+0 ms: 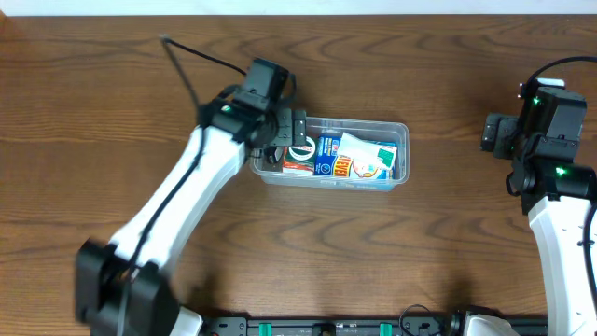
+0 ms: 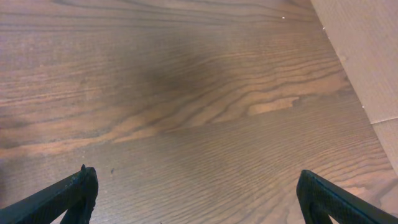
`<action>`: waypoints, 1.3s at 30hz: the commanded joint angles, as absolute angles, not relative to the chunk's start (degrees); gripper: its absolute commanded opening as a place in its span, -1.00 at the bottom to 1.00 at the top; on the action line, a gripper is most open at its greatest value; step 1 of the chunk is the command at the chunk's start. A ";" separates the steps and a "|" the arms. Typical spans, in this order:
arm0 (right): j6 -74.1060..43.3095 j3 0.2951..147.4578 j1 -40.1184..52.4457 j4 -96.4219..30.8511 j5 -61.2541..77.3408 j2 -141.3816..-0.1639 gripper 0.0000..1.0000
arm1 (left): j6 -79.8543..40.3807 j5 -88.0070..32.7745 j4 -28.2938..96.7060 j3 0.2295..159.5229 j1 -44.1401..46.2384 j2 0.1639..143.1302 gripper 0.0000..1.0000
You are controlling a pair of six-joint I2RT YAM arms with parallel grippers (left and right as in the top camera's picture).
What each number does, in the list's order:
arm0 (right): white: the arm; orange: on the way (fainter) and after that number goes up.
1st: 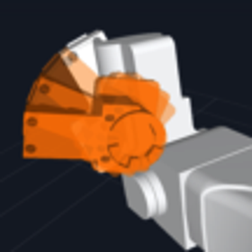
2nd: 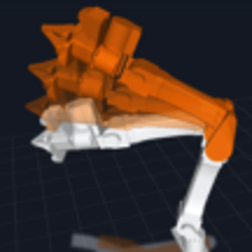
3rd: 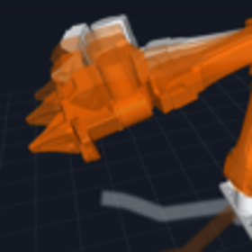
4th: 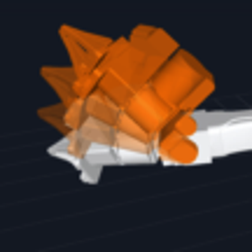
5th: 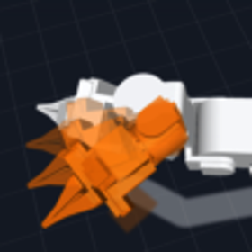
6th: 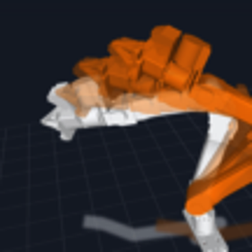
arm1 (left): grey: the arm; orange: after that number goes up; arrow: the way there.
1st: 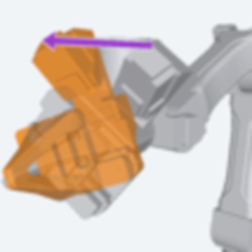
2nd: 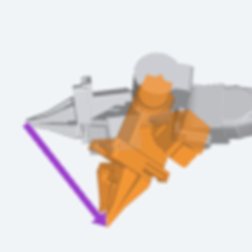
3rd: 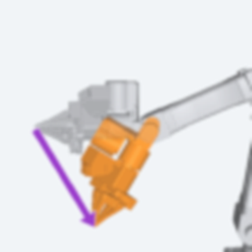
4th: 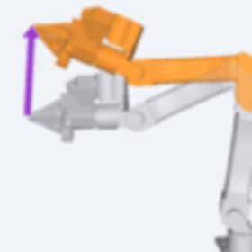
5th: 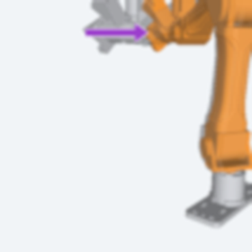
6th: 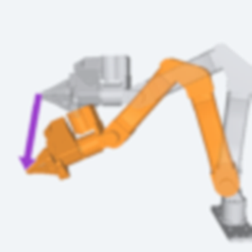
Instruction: Pack container
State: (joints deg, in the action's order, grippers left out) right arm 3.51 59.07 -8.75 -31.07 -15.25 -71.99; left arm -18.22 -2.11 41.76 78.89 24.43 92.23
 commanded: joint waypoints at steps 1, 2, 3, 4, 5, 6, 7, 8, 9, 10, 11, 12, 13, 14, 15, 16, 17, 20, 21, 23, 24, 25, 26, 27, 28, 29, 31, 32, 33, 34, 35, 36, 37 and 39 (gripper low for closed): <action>2.81 59.24 -9.10 -31.14 -15.88 -71.64 0.99 | -18.37 -1.08 43.09 80.12 24.38 85.58 0.96; 2.81 59.24 -9.10 -31.14 -15.88 -71.64 0.98 | -18.35 -1.08 43.48 80.12 24.53 83.70 0.96; 2.81 59.24 -9.08 -31.14 -15.88 -71.64 0.98 | -18.35 -1.08 43.68 80.12 24.73 82.13 0.96; 2.81 59.24 -9.10 -31.14 -15.88 -71.64 0.99 | -18.37 -1.06 43.64 80.12 24.93 80.64 0.96; 2.81 59.24 -9.08 -31.14 -15.88 -71.64 0.98 | -18.35 -1.06 43.59 80.12 25.19 79.29 0.96; 2.81 59.24 -9.08 -31.14 -15.88 -71.64 0.98 | -18.33 -1.02 43.66 80.12 25.45 78.06 0.96; 2.81 59.24 -9.08 -31.14 -15.88 -71.64 0.99 | -18.33 -1.02 43.68 80.12 25.50 76.97 0.96; 2.81 59.24 -9.10 -31.14 -15.88 -71.64 0.98 | -18.33 -1.02 43.99 80.12 25.47 75.96 0.96; 2.81 59.24 -9.10 -31.14 -15.88 -71.64 0.99 | -18.33 -1.02 45.04 80.12 25.47 74.96 0.96; 2.81 59.24 -9.10 -31.14 -15.88 -71.64 0.99 | -18.33 -1.02 46.15 80.12 25.47 74.28 0.96; 2.81 59.24 -9.10 -31.14 -15.88 -71.64 0.98 | -17.72 -0.45 47.55 80.12 25.47 73.43 0.96; 2.81 59.24 -9.10 -31.14 -15.88 -71.64 0.99 | -15.88 1.61 49.32 80.12 25.39 72.49 0.96; 2.81 59.24 -9.10 -31.14 -15.88 -71.64 0.99 | -15.27 3.57 51.24 80.12 25.28 71.66 0.96; 2.81 59.24 -9.10 -31.14 -15.88 -71.64 0.98 | -15.29 5.39 53.45 80.12 25.10 70.87 0.96; 2.81 59.24 -9.10 -31.14 -15.88 -71.64 0.99 | -15.31 6.87 56.18 80.12 24.93 70.04 0.96; 2.81 59.24 -9.10 -31.14 -15.88 -71.64 0.98 | -15.31 8.14 58.98 80.12 24.75 69.21 0.96; 2.81 59.24 -9.08 -31.14 -15.88 -71.64 0.98 | -15.33 9.34 61.49 80.12 24.53 68.40 0.96; 2.81 59.24 -9.10 -31.14 -15.88 -71.64 0.99 | -15.40 13.13 66.24 80.03 23.68 65.82 0.96; 2.81 59.24 -9.08 -31.14 -15.88 -71.64 0.99 | -15.46 14.13 66.67 79.94 23.29 64.99 0.96; 2.81 59.24 -9.08 -31.14 -15.88 -71.64 0.98 | -15.53 15.88 66.70 79.53 22.90 63.26 0.96; 2.81 59.24 -9.10 -31.14 -15.88 -71.64 0.99 | -15.51 17.08 66.52 78.96 22.72 61.80 0.96; 2.81 59.24 -9.10 -31.14 -15.88 -71.64 0.99 | -15.49 17.80 66.37 78.46 22.37 60.55 0.96; 2.81 59.24 -9.08 -31.14 -15.88 -71.64 0.98 | -15.51 18.02 66.06 77.71 21.52 59.13 0.96; 2.81 59.24 -9.08 -31.14 -15.88 -71.64 0.98 | -15.51 17.87 65.52 77.03 20.69 58.11 0.96; 2.81 59.24 -9.10 -31.14 -15.88 -71.64 0.99 | -15.46 17.61 64.42 75.94 19.20 56.64 0.96; 2.81 59.24 -9.10 -31.16 -15.88 -71.64 0.99 | -15.27 17.45 62.74 74.81 17.72 55.35 0.96; 2.81 59.24 -9.08 -31.14 -15.88 -71.64 0.99 | -12.14 15.94 56.64 71.53 14.50 52.58 0.96; 2.81 59.24 -9.08 -31.14 -15.88 -71.64 0.99 | -8.54 13.65 51.86 68.93 12.51 50.78 0.96; 2.81 59.24 -9.08 -31.14 -15.88 -71.64 0.98 | -5.30 11.16 47.57 66.43 10.87 49.15 0.96; 2.81 59.24 -9.08 -31.14 -15.88 -71.64 0.98 | -2.26 8.58 43.09 63.68 9.19 47.42 0.96; 2.81 59.24 -9.08 -31.14 -15.88 -71.64 0.99 | 0.25 6.09 38.70 60.71 7.55 45.63 0.96; 2.81 59.24 -9.10 -31.14 -15.88 -71.64 0.98 | 1.89 3.86 34.46 57.63 5.93 43.83 0.96; 2.81 59.24 -9.10 -31.14 -15.88 -71.64 0.98 | 2.96 1.63 29.65 53.78 4.05 41.71 0.96; 2.81 59.24 -9.10 -31.14 -15.88 -71.64 0.98 | 2.98 -1.21 22.52 47.35 1.37 38.35 0.96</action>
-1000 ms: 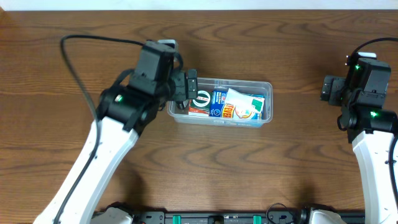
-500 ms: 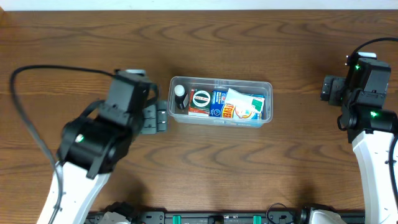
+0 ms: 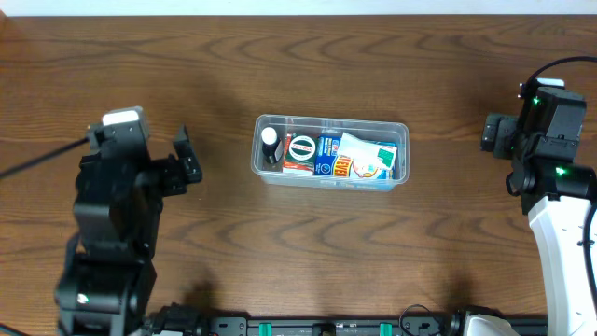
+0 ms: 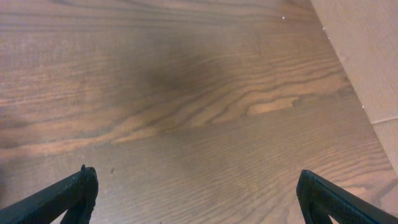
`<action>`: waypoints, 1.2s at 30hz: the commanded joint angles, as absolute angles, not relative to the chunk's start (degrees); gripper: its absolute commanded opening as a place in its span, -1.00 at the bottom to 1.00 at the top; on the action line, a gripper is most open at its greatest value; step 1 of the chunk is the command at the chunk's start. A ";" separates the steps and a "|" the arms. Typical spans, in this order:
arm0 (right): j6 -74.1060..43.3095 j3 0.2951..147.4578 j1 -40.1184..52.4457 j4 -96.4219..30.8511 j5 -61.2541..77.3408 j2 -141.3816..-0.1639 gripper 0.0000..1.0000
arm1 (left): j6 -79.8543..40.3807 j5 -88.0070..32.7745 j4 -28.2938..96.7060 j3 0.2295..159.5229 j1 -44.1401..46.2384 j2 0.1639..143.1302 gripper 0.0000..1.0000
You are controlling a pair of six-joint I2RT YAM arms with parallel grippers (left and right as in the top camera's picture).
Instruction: Pack container
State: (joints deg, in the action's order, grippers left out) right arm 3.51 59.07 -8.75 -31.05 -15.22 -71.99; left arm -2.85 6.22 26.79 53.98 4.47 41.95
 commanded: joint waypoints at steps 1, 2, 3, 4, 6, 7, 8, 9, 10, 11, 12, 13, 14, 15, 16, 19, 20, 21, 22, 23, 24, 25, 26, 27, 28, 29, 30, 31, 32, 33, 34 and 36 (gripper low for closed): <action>2.81 59.24 -9.10 -31.14 -15.88 -71.64 0.98 | 2.98 -2.52 19.59 44.29 0.34 36.71 0.96; 2.81 59.24 -9.08 -31.14 -15.88 -71.64 0.98 | 2.98 -3.75 17.10 41.36 -0.49 35.09 0.96; 2.81 59.24 -9.10 -31.14 -15.88 -71.64 0.99 | 2.98 -5.04 14.79 38.17 -1.28 33.26 0.95; 2.81 59.24 -9.08 -31.14 -15.86 -71.64 0.98 | 2.96 -5.93 13.04 35.53 -1.76 31.64 0.96; 2.81 59.24 -9.10 -31.14 -15.88 -71.64 0.98 | 2.96 -6.72 10.41 30.85 -2.15 28.58 0.96; 2.81 59.24 -9.10 -31.14 -15.88 -71.64 0.98 | 2.96 -6.87 9.34 28.40 -2.20 26.83 0.96; 2.81 59.24 -9.10 -31.14 -15.88 -71.64 0.99 | 2.96 -6.92 8.45 26.44 -2.20 25.39 0.96; 2.81 59.24 -9.10 -31.14 -15.88 -71.64 0.99 | 2.96 -6.92 7.46 24.51 -2.20 23.94 0.96; 2.81 59.24 -9.10 -31.14 -15.88 -71.64 0.99 | 2.96 -6.92 6.20 22.22 -2.20 22.24 0.96; 2.81 59.24 -9.10 -31.14 -15.88 -71.64 0.99 | 2.96 -6.92 5.28 20.73 -2.20 21.15 0.96; 2.81 59.24 -9.10 -31.14 -15.88 -71.64 0.98 | 2.96 -6.92 4.16 19.14 -2.20 19.97 0.96; 2.81 59.24 -9.10 -31.14 -15.88 -71.64 0.99 | 2.96 -6.92 2.83 17.58 -2.20 18.81 0.96; 2.81 59.24 -9.10 -31.14 -15.88 -71.64 0.98 | 2.96 -6.92 1.39 16.05 -2.20 17.69 0.96; 2.81 59.24 -9.10 -31.14 -15.88 -71.64 0.98 | 2.96 -6.92 -0.05 14.61 -2.20 16.71 0.96; 2.81 59.24 -9.10 -31.14 -15.88 -71.64 0.99 | 2.96 -6.90 -1.41 13.23 -2.20 15.77 0.96; 2.81 59.24 -9.08 -31.14 -15.88 -71.64 0.99 | 2.96 -6.92 -3.18 9.69 -2.20 12.80 0.96; 2.81 59.24 -9.10 -31.14 -15.86 -71.64 0.98 | 2.96 -6.92 -3.20 8.73 -2.20 11.86 0.96; 2.81 59.24 -9.08 -31.14 -15.88 -71.64 0.99 | 2.92 -6.92 -3.18 7.79 -2.24 10.94 0.96; 2.81 59.24 -9.10 -31.14 -15.88 -71.64 0.98 | 2.76 -6.90 -3.18 6.90 -2.24 10.09 0.96; 2.81 59.24 -9.10 -31.14 -15.88 -71.64 0.99 | 2.76 -6.90 -3.18 6.04 -2.24 9.32 0.96; 2.81 59.24 -9.10 -31.14 -15.88 -71.64 0.98 | 2.76 -6.90 -3.18 5.13 -2.24 8.56 0.96; 2.81 59.24 -9.10 -31.14 -15.88 -71.64 0.98 | 2.76 -6.90 -3.18 4.49 -2.24 8.03 0.96; 2.81 59.24 -9.08 -31.14 -15.88 -71.64 0.98 | 2.76 -6.90 -3.18 3.92 -2.24 7.60 0.96; 2.81 59.24 -9.10 -31.14 -15.88 -71.64 0.98 | 2.76 -6.90 -3.14 3.46 -2.37 7.20 0.96; 2.81 59.24 -9.08 -31.14 -15.88 -71.64 0.99 | 2.74 -6.92 -3.16 3.01 -2.55 6.85 0.96; 2.81 59.24 -9.08 -31.14 -15.88 -71.64 0.98 | 2.74 -6.92 -3.14 2.20 -2.92 6.07 0.96; 2.81 59.24 -9.08 -31.14 -15.88 -71.64 0.99 | 2.74 -6.92 -3.11 1.74 -3.11 5.61 0.96; 2.81 59.24 -9.10 -31.14 -15.88 -71.64 0.99 | 2.74 -6.92 -3.11 1.17 -3.27 5.06 0.96; 2.81 59.24 -9.10 -31.14 -15.88 -71.64 0.98 | 2.74 -6.92 -3.09 0.49 -3.29 4.45 0.96; 2.81 59.24 -9.10 -31.14 -15.88 -71.64 0.99 | 2.76 -6.92 -1.63 0.23 -3.27 3.62 0.96; 2.81 59.24 -9.10 -31.14 -15.88 -71.64 0.99 | 2.74 -6.92 0.01 0.23 -3.27 2.92 0.96; 2.81 59.24 -9.10 -31.14 -15.88 -71.64 0.99 | 2.76 -6.87 3.55 0.23 -3.27 1.45 0.96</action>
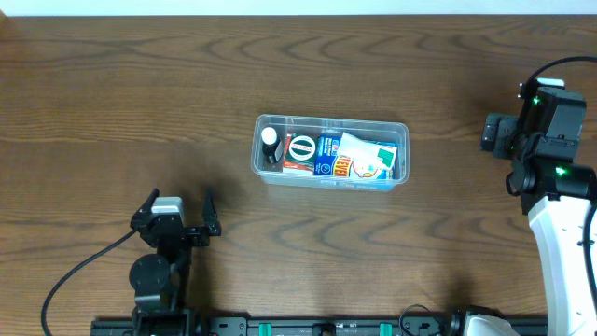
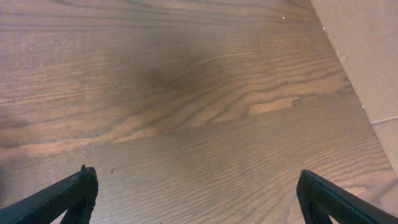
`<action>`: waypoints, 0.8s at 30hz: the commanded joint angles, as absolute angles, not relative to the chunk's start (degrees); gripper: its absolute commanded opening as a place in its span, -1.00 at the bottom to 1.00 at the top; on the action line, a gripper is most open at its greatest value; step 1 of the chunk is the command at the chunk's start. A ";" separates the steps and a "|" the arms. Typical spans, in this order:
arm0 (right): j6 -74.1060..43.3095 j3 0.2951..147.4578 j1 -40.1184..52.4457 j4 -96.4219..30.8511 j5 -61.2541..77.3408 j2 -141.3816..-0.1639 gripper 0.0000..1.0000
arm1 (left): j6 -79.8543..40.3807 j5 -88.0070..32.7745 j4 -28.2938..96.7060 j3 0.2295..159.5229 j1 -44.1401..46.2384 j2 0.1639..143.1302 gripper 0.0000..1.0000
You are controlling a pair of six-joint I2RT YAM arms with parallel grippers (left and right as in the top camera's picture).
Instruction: Pack container
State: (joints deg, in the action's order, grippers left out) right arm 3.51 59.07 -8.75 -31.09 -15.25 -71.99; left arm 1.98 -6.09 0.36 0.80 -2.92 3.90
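Note:
A clear plastic container (image 1: 403, 131) sits mid-table in the overhead view. Inside, from left to right, are a small black bottle with a white cap (image 1: 270, 142), a red and white packet with a round mark (image 1: 300, 151), a blue packet (image 1: 328, 155) and a white and green packet (image 1: 371, 155). My left gripper (image 1: 177, 205) is folded back near the front left edge, open and empty, far from the container. At the right edge my right gripper (image 1: 489, 133) (image 2: 196, 193) hangs over bare wood, fingers (image 2: 78, 193) wide apart, holding nothing.
A tan board (image 2: 367, 50) lies at the upper right of the right wrist view, beside the table. The left arm's black cable (image 1: 84, 266) trails over the front left of the table. A black rail (image 1: 326, 327) runs along the front edge.
My left arm has pulled back from the left middle of the table to the front left edge, gripper still open. The container, its contents and my right arm are unchanged.
First my left gripper was at the container's left end, covering that corner. Then it stood away at the left of the table, open, and the black bottle showed in that corner. Now the arm is folded at the front edge. My right arm stayed put throughout.

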 commanded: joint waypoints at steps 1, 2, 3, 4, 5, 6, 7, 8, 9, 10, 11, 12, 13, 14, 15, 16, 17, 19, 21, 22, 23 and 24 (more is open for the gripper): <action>2.81 59.24 -9.10 -31.14 -15.88 -71.64 0.99 | 2.79 -6.66 3.64 0.23 -3.27 0.91 0.96; 2.81 59.24 -9.08 -31.14 -15.88 -71.64 0.98 | 2.81 -6.63 3.66 0.23 -3.27 0.23 0.96; 2.81 59.24 -9.10 -31.14 -15.88 -71.64 0.99 | 2.81 -6.63 3.60 0.23 -3.27 0.05 0.96; 2.81 59.24 -9.08 -31.14 -15.88 -71.64 0.98 | 2.81 -6.61 3.64 0.23 -3.27 0.08 0.96; 2.81 59.24 -9.08 -31.14 -15.88 -71.64 0.99 | 2.79 -6.63 3.64 0.23 -3.25 0.08 0.96; 2.81 59.24 -9.10 -31.14 -15.88 -71.64 0.98 | 2.79 -6.66 3.64 0.23 -3.25 0.08 0.96; 2.81 59.24 -9.10 -31.14 -15.88 -71.64 0.98 | 2.79 -6.66 3.62 0.23 -3.25 0.08 0.96; 2.81 59.24 -9.10 -31.14 -15.88 -71.64 0.99 | 2.79 -6.66 3.60 0.23 -3.25 0.08 0.96; 2.81 59.24 -9.10 -31.14 -15.88 -71.64 0.99 | 2.79 -6.66 3.57 0.23 -3.25 0.08 0.96; 2.81 59.24 -9.10 -31.14 -15.88 -71.64 0.99 | 2.79 -6.66 3.57 0.23 -3.25 0.08 0.96; 2.81 59.24 -9.10 -31.14 -15.88 -71.64 0.99 | 2.79 -6.66 3.57 0.23 -3.25 0.10 0.96; 2.81 59.24 -9.08 -31.14 -15.88 -71.64 0.98 | 2.79 -6.66 3.57 0.23 -3.25 0.19 0.96; 2.81 59.24 -9.10 -31.14 -15.88 -71.64 0.99 | 2.76 -6.66 3.57 0.23 -3.25 0.30 0.96; 2.81 59.24 -9.10 -31.14 -15.88 -71.64 0.98 | 2.79 -6.66 3.57 0.23 -3.25 0.32 0.96; 2.81 59.24 -9.10 -31.14 -15.88 -71.64 0.99 | 2.79 -6.66 3.57 0.23 -3.25 0.34 0.96; 2.81 59.24 -9.10 -31.14 -15.88 -71.64 0.99 | 2.79 -6.66 3.57 0.23 -3.25 0.34 0.96; 2.81 59.24 -9.10 -31.14 -15.88 -71.64 0.98 | 2.79 -6.66 3.57 0.23 -3.25 0.34 0.96; 2.81 59.24 -9.10 -31.14 -15.88 -71.64 0.98 | 2.79 -6.66 3.57 0.23 -3.25 0.34 0.96; 2.81 59.24 -9.08 -31.14 -15.88 -71.64 0.99 | 2.79 -6.66 3.57 0.23 -3.25 0.34 0.96; 2.81 59.24 -9.08 -31.14 -15.88 -71.64 0.99 | 2.79 -6.66 3.57 0.23 -3.25 0.34 0.96; 2.81 59.24 -9.10 -31.14 -15.88 -71.64 0.99 | 2.79 -6.66 3.57 0.23 -3.25 0.34 0.96; 2.81 59.24 -9.10 -31.14 -15.88 -71.64 0.98 | 2.79 -6.66 3.57 0.23 -3.25 0.34 0.96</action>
